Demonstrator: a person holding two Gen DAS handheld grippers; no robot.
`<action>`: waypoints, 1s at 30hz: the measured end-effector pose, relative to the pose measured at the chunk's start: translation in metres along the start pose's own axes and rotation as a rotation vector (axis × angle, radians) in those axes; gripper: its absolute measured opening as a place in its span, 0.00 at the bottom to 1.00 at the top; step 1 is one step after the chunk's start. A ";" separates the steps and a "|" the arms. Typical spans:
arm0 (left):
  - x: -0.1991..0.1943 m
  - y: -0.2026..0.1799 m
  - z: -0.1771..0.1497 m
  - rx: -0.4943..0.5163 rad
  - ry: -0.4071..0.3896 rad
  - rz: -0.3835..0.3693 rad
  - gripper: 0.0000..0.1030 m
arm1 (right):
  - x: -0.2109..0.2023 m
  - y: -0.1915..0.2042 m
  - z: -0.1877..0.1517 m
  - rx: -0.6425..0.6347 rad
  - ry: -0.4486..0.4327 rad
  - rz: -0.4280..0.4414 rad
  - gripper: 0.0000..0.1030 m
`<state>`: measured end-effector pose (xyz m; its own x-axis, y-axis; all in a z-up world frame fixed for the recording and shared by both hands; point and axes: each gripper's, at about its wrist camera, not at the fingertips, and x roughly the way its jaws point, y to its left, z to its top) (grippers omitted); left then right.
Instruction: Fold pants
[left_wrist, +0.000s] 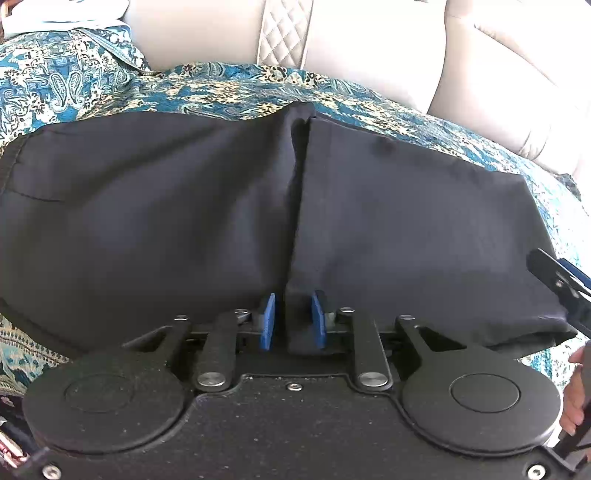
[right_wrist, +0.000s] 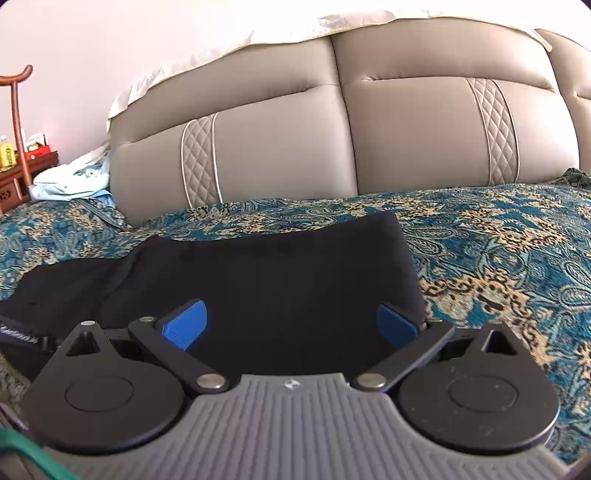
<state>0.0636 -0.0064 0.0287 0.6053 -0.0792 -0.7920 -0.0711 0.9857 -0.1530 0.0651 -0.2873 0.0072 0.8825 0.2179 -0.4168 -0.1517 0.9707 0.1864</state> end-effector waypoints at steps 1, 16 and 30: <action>0.000 0.000 0.000 -0.002 -0.003 -0.002 0.22 | 0.003 0.003 -0.001 -0.009 -0.001 -0.015 1.00; -0.004 0.002 -0.001 0.025 -0.023 -0.008 0.48 | 0.027 0.034 -0.021 -0.183 0.029 -0.166 1.00; -0.058 0.096 -0.011 -0.141 -0.298 0.014 1.00 | 0.031 0.127 -0.008 -0.299 -0.022 0.008 1.00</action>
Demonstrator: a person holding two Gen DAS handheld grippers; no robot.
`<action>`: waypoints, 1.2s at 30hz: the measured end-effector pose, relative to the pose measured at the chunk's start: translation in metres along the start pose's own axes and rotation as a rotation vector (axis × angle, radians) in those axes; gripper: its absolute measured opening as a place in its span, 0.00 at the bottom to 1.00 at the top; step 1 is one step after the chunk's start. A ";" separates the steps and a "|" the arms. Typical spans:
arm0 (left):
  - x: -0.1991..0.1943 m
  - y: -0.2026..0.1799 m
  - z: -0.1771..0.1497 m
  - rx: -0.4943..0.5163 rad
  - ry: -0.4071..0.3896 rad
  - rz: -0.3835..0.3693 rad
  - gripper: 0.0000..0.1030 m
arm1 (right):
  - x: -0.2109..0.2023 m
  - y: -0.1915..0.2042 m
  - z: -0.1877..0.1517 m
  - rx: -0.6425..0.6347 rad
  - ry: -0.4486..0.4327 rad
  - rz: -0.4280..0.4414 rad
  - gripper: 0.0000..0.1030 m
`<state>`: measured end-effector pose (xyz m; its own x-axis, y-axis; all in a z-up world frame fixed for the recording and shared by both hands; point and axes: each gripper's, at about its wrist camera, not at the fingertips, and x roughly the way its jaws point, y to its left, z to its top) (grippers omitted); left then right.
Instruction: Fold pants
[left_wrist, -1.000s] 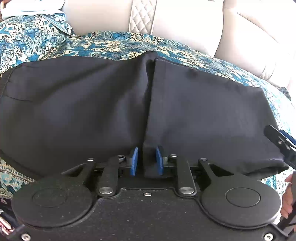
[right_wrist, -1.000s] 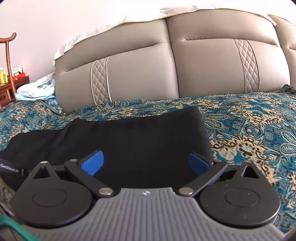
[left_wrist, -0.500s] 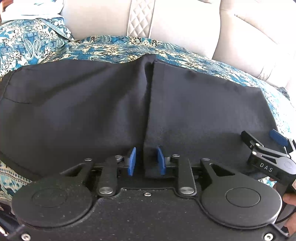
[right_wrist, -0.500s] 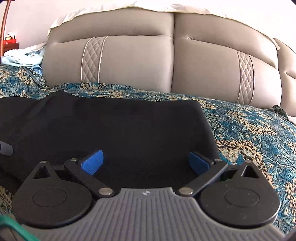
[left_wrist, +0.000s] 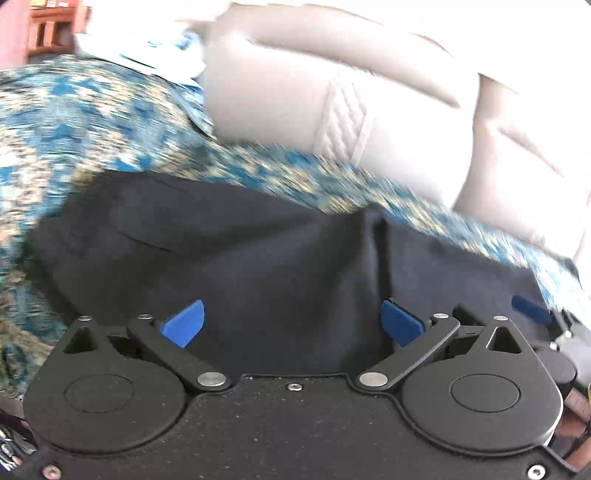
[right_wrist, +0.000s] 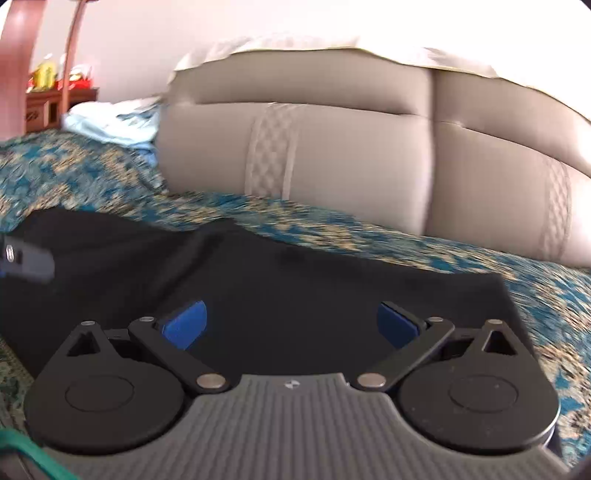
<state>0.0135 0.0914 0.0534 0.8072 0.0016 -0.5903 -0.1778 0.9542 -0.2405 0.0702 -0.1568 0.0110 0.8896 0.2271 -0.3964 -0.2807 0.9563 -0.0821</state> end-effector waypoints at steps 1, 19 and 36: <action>-0.002 0.007 0.001 -0.014 -0.007 0.015 1.00 | 0.002 0.009 0.000 -0.018 0.001 0.011 1.00; 0.002 0.125 -0.008 -0.284 -0.022 0.134 1.00 | 0.022 0.068 -0.015 -0.126 0.077 0.106 1.00; 0.041 0.161 0.007 -0.406 -0.086 0.184 1.00 | 0.028 0.065 -0.016 -0.109 0.081 0.140 1.00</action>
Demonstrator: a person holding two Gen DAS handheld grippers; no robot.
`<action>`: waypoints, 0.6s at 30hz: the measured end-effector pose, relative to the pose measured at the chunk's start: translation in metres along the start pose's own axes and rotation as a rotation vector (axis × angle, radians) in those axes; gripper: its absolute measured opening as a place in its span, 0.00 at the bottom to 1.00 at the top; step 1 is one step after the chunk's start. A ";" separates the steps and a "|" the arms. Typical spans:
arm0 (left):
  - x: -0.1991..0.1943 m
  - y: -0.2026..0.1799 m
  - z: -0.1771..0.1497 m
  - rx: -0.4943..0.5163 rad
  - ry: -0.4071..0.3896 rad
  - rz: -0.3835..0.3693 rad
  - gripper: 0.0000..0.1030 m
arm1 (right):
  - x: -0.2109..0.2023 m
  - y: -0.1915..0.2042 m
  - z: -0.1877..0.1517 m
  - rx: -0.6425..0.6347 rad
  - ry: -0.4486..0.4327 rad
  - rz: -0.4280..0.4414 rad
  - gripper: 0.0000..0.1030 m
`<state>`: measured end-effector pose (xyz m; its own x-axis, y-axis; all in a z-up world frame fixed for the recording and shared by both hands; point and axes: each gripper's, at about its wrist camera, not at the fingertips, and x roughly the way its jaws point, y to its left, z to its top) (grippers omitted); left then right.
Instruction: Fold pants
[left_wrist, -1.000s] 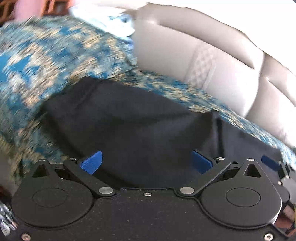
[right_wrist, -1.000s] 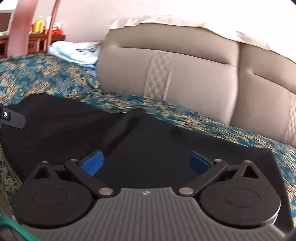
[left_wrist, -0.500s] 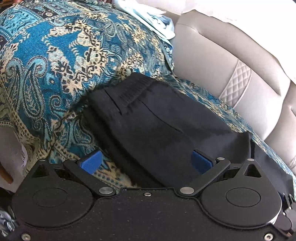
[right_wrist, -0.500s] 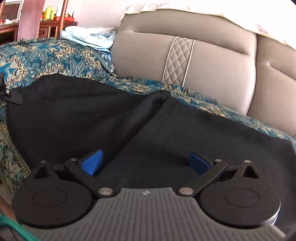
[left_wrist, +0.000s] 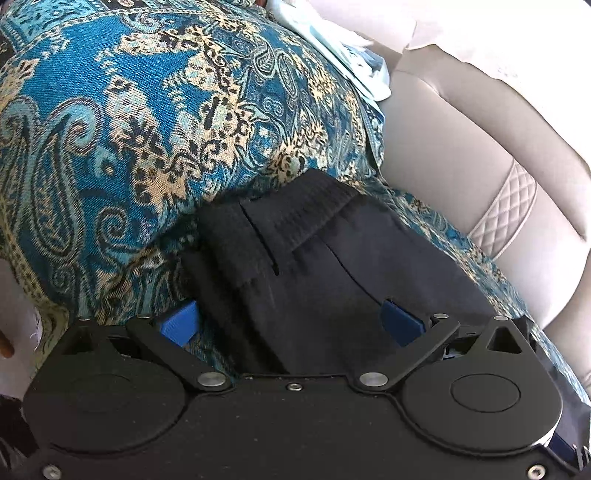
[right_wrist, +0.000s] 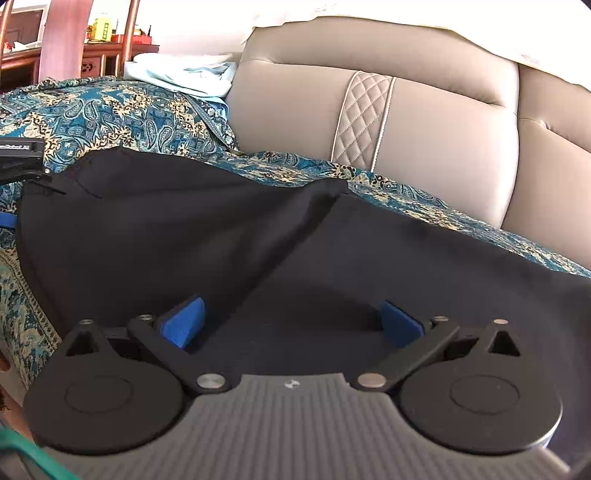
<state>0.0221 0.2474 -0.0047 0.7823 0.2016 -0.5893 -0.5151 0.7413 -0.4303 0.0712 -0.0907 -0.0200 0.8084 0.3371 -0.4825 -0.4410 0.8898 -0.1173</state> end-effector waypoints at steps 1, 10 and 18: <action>0.002 -0.001 0.001 0.007 -0.004 0.011 1.00 | 0.000 0.000 0.000 0.000 -0.001 0.000 1.00; 0.011 -0.005 0.000 0.004 -0.055 0.052 1.00 | -0.001 -0.001 -0.001 0.001 -0.003 0.002 1.00; 0.016 -0.016 0.004 0.096 0.000 0.095 0.97 | -0.001 -0.001 -0.001 0.000 -0.004 0.003 1.00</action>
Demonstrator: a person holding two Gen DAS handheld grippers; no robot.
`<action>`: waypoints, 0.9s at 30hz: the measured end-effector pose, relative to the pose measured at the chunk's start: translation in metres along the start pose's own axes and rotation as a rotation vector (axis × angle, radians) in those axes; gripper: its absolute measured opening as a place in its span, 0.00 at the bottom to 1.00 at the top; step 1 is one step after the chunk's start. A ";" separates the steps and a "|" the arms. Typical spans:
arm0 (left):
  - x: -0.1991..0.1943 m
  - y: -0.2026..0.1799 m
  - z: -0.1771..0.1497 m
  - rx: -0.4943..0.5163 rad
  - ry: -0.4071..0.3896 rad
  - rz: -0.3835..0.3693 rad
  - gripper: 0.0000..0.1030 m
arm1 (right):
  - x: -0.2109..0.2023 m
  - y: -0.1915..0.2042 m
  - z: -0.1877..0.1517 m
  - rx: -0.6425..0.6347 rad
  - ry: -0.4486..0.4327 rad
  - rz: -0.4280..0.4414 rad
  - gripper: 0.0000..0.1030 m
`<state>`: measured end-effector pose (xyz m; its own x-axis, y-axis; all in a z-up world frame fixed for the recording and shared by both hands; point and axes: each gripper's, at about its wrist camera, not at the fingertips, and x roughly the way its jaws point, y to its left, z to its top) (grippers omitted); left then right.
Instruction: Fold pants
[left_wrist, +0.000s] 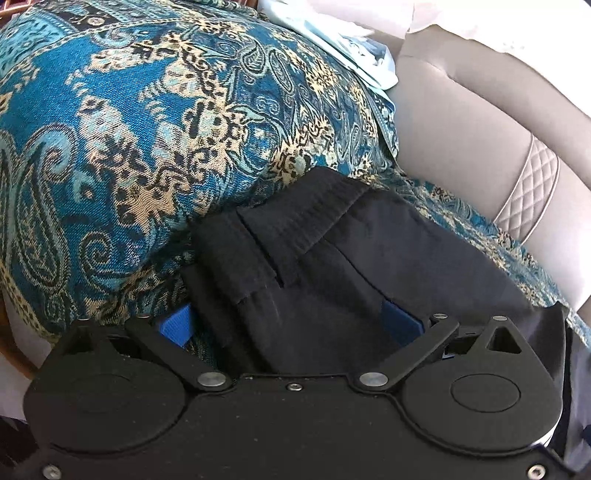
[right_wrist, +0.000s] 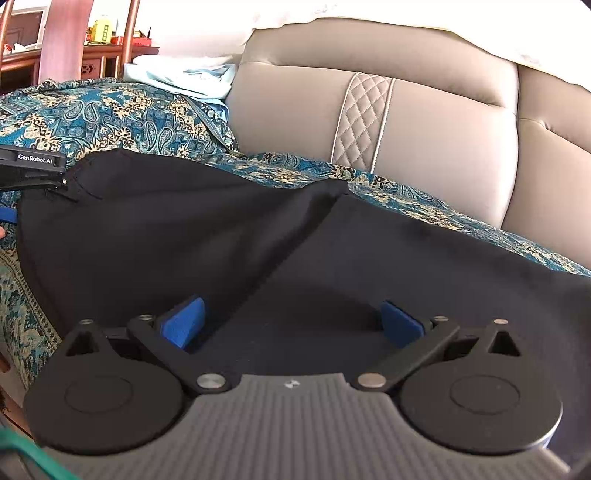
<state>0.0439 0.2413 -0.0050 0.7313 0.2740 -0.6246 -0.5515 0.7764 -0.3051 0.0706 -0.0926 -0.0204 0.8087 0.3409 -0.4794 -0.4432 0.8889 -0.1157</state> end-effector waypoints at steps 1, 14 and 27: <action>-0.001 0.000 0.000 0.003 -0.003 0.009 0.89 | 0.000 0.000 0.000 0.000 0.000 0.000 1.00; -0.002 0.015 0.001 -0.091 -0.056 -0.031 0.81 | -0.003 -0.002 0.005 0.005 0.024 -0.002 1.00; -0.060 -0.027 0.015 0.024 -0.239 -0.085 0.14 | -0.013 -0.060 0.022 0.232 0.122 0.012 1.00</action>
<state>0.0210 0.2128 0.0516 0.8504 0.3310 -0.4090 -0.4762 0.8149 -0.3305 0.0951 -0.1440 0.0121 0.7447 0.3252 -0.5828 -0.3409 0.9361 0.0867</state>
